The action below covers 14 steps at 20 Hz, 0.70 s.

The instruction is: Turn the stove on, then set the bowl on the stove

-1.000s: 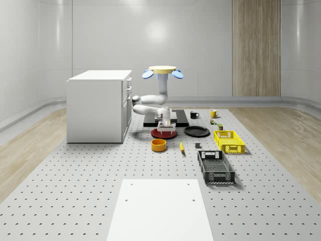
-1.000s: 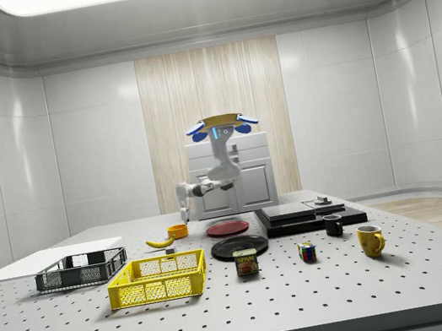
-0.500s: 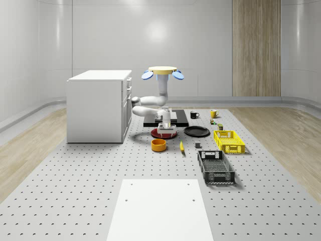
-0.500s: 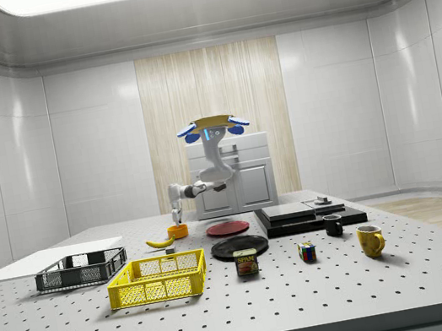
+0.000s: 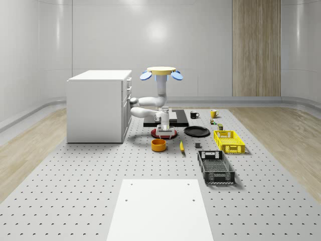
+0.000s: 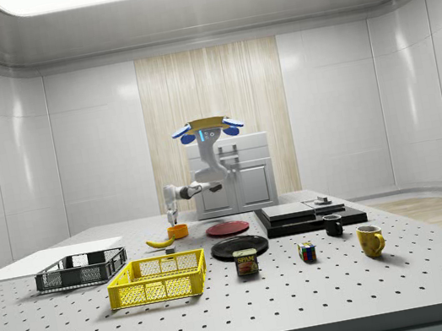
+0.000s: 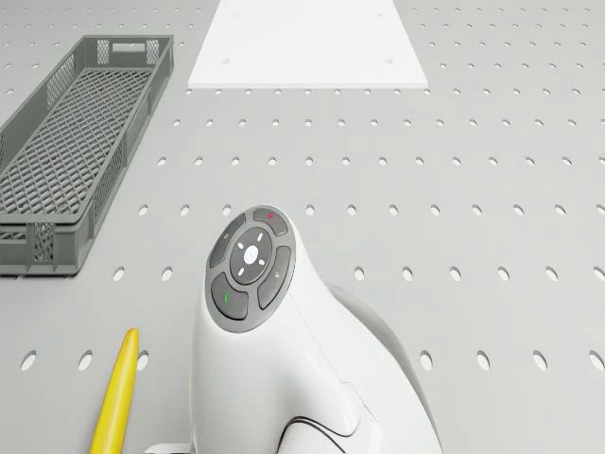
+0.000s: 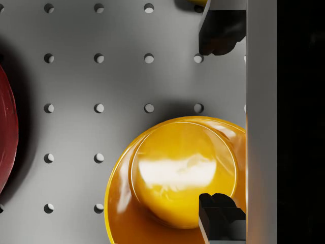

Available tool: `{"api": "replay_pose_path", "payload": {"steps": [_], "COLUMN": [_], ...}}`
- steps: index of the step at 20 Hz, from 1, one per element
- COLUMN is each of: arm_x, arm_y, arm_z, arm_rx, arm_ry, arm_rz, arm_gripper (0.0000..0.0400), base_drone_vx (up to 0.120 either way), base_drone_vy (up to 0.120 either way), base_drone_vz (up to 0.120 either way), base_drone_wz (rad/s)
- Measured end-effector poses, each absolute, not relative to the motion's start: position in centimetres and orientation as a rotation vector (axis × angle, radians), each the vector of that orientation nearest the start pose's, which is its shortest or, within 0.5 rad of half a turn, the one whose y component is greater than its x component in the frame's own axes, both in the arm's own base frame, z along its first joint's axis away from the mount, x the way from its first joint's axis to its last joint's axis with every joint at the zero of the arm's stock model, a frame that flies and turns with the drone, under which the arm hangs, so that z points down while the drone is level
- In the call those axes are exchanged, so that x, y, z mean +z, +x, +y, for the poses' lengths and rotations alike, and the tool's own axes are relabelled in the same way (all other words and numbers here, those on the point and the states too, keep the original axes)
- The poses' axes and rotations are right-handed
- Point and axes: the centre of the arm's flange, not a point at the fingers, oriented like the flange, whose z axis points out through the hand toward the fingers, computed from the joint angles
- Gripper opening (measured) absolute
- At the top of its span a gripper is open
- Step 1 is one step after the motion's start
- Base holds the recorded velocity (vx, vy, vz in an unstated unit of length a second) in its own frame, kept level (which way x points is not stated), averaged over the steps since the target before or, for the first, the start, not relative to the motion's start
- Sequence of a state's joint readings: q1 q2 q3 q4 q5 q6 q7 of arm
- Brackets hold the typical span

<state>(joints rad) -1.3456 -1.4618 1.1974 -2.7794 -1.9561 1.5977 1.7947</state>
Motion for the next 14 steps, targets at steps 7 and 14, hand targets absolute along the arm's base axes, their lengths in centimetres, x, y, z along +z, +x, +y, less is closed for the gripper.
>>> {"api": "replay_pose_path", "payload": {"steps": [7, 14], "arm_x": [56.8, 57.5], "arm_y": [32.1, 31.5], "arm_z": [-4.0, -4.5], "arm_rx": [0.786, 0.786], "arm_ry": [0.0, 0.0], "arm_rz": [-0.002, -0.002], "arm_gripper": [0.04, 0.04], "base_drone_vx": [0.0, 0.0], "base_drone_vy": [0.0, 0.0], "base_drone_vz": [0.0, 0.0], "base_drone_wz": [0.0, 0.0]}}
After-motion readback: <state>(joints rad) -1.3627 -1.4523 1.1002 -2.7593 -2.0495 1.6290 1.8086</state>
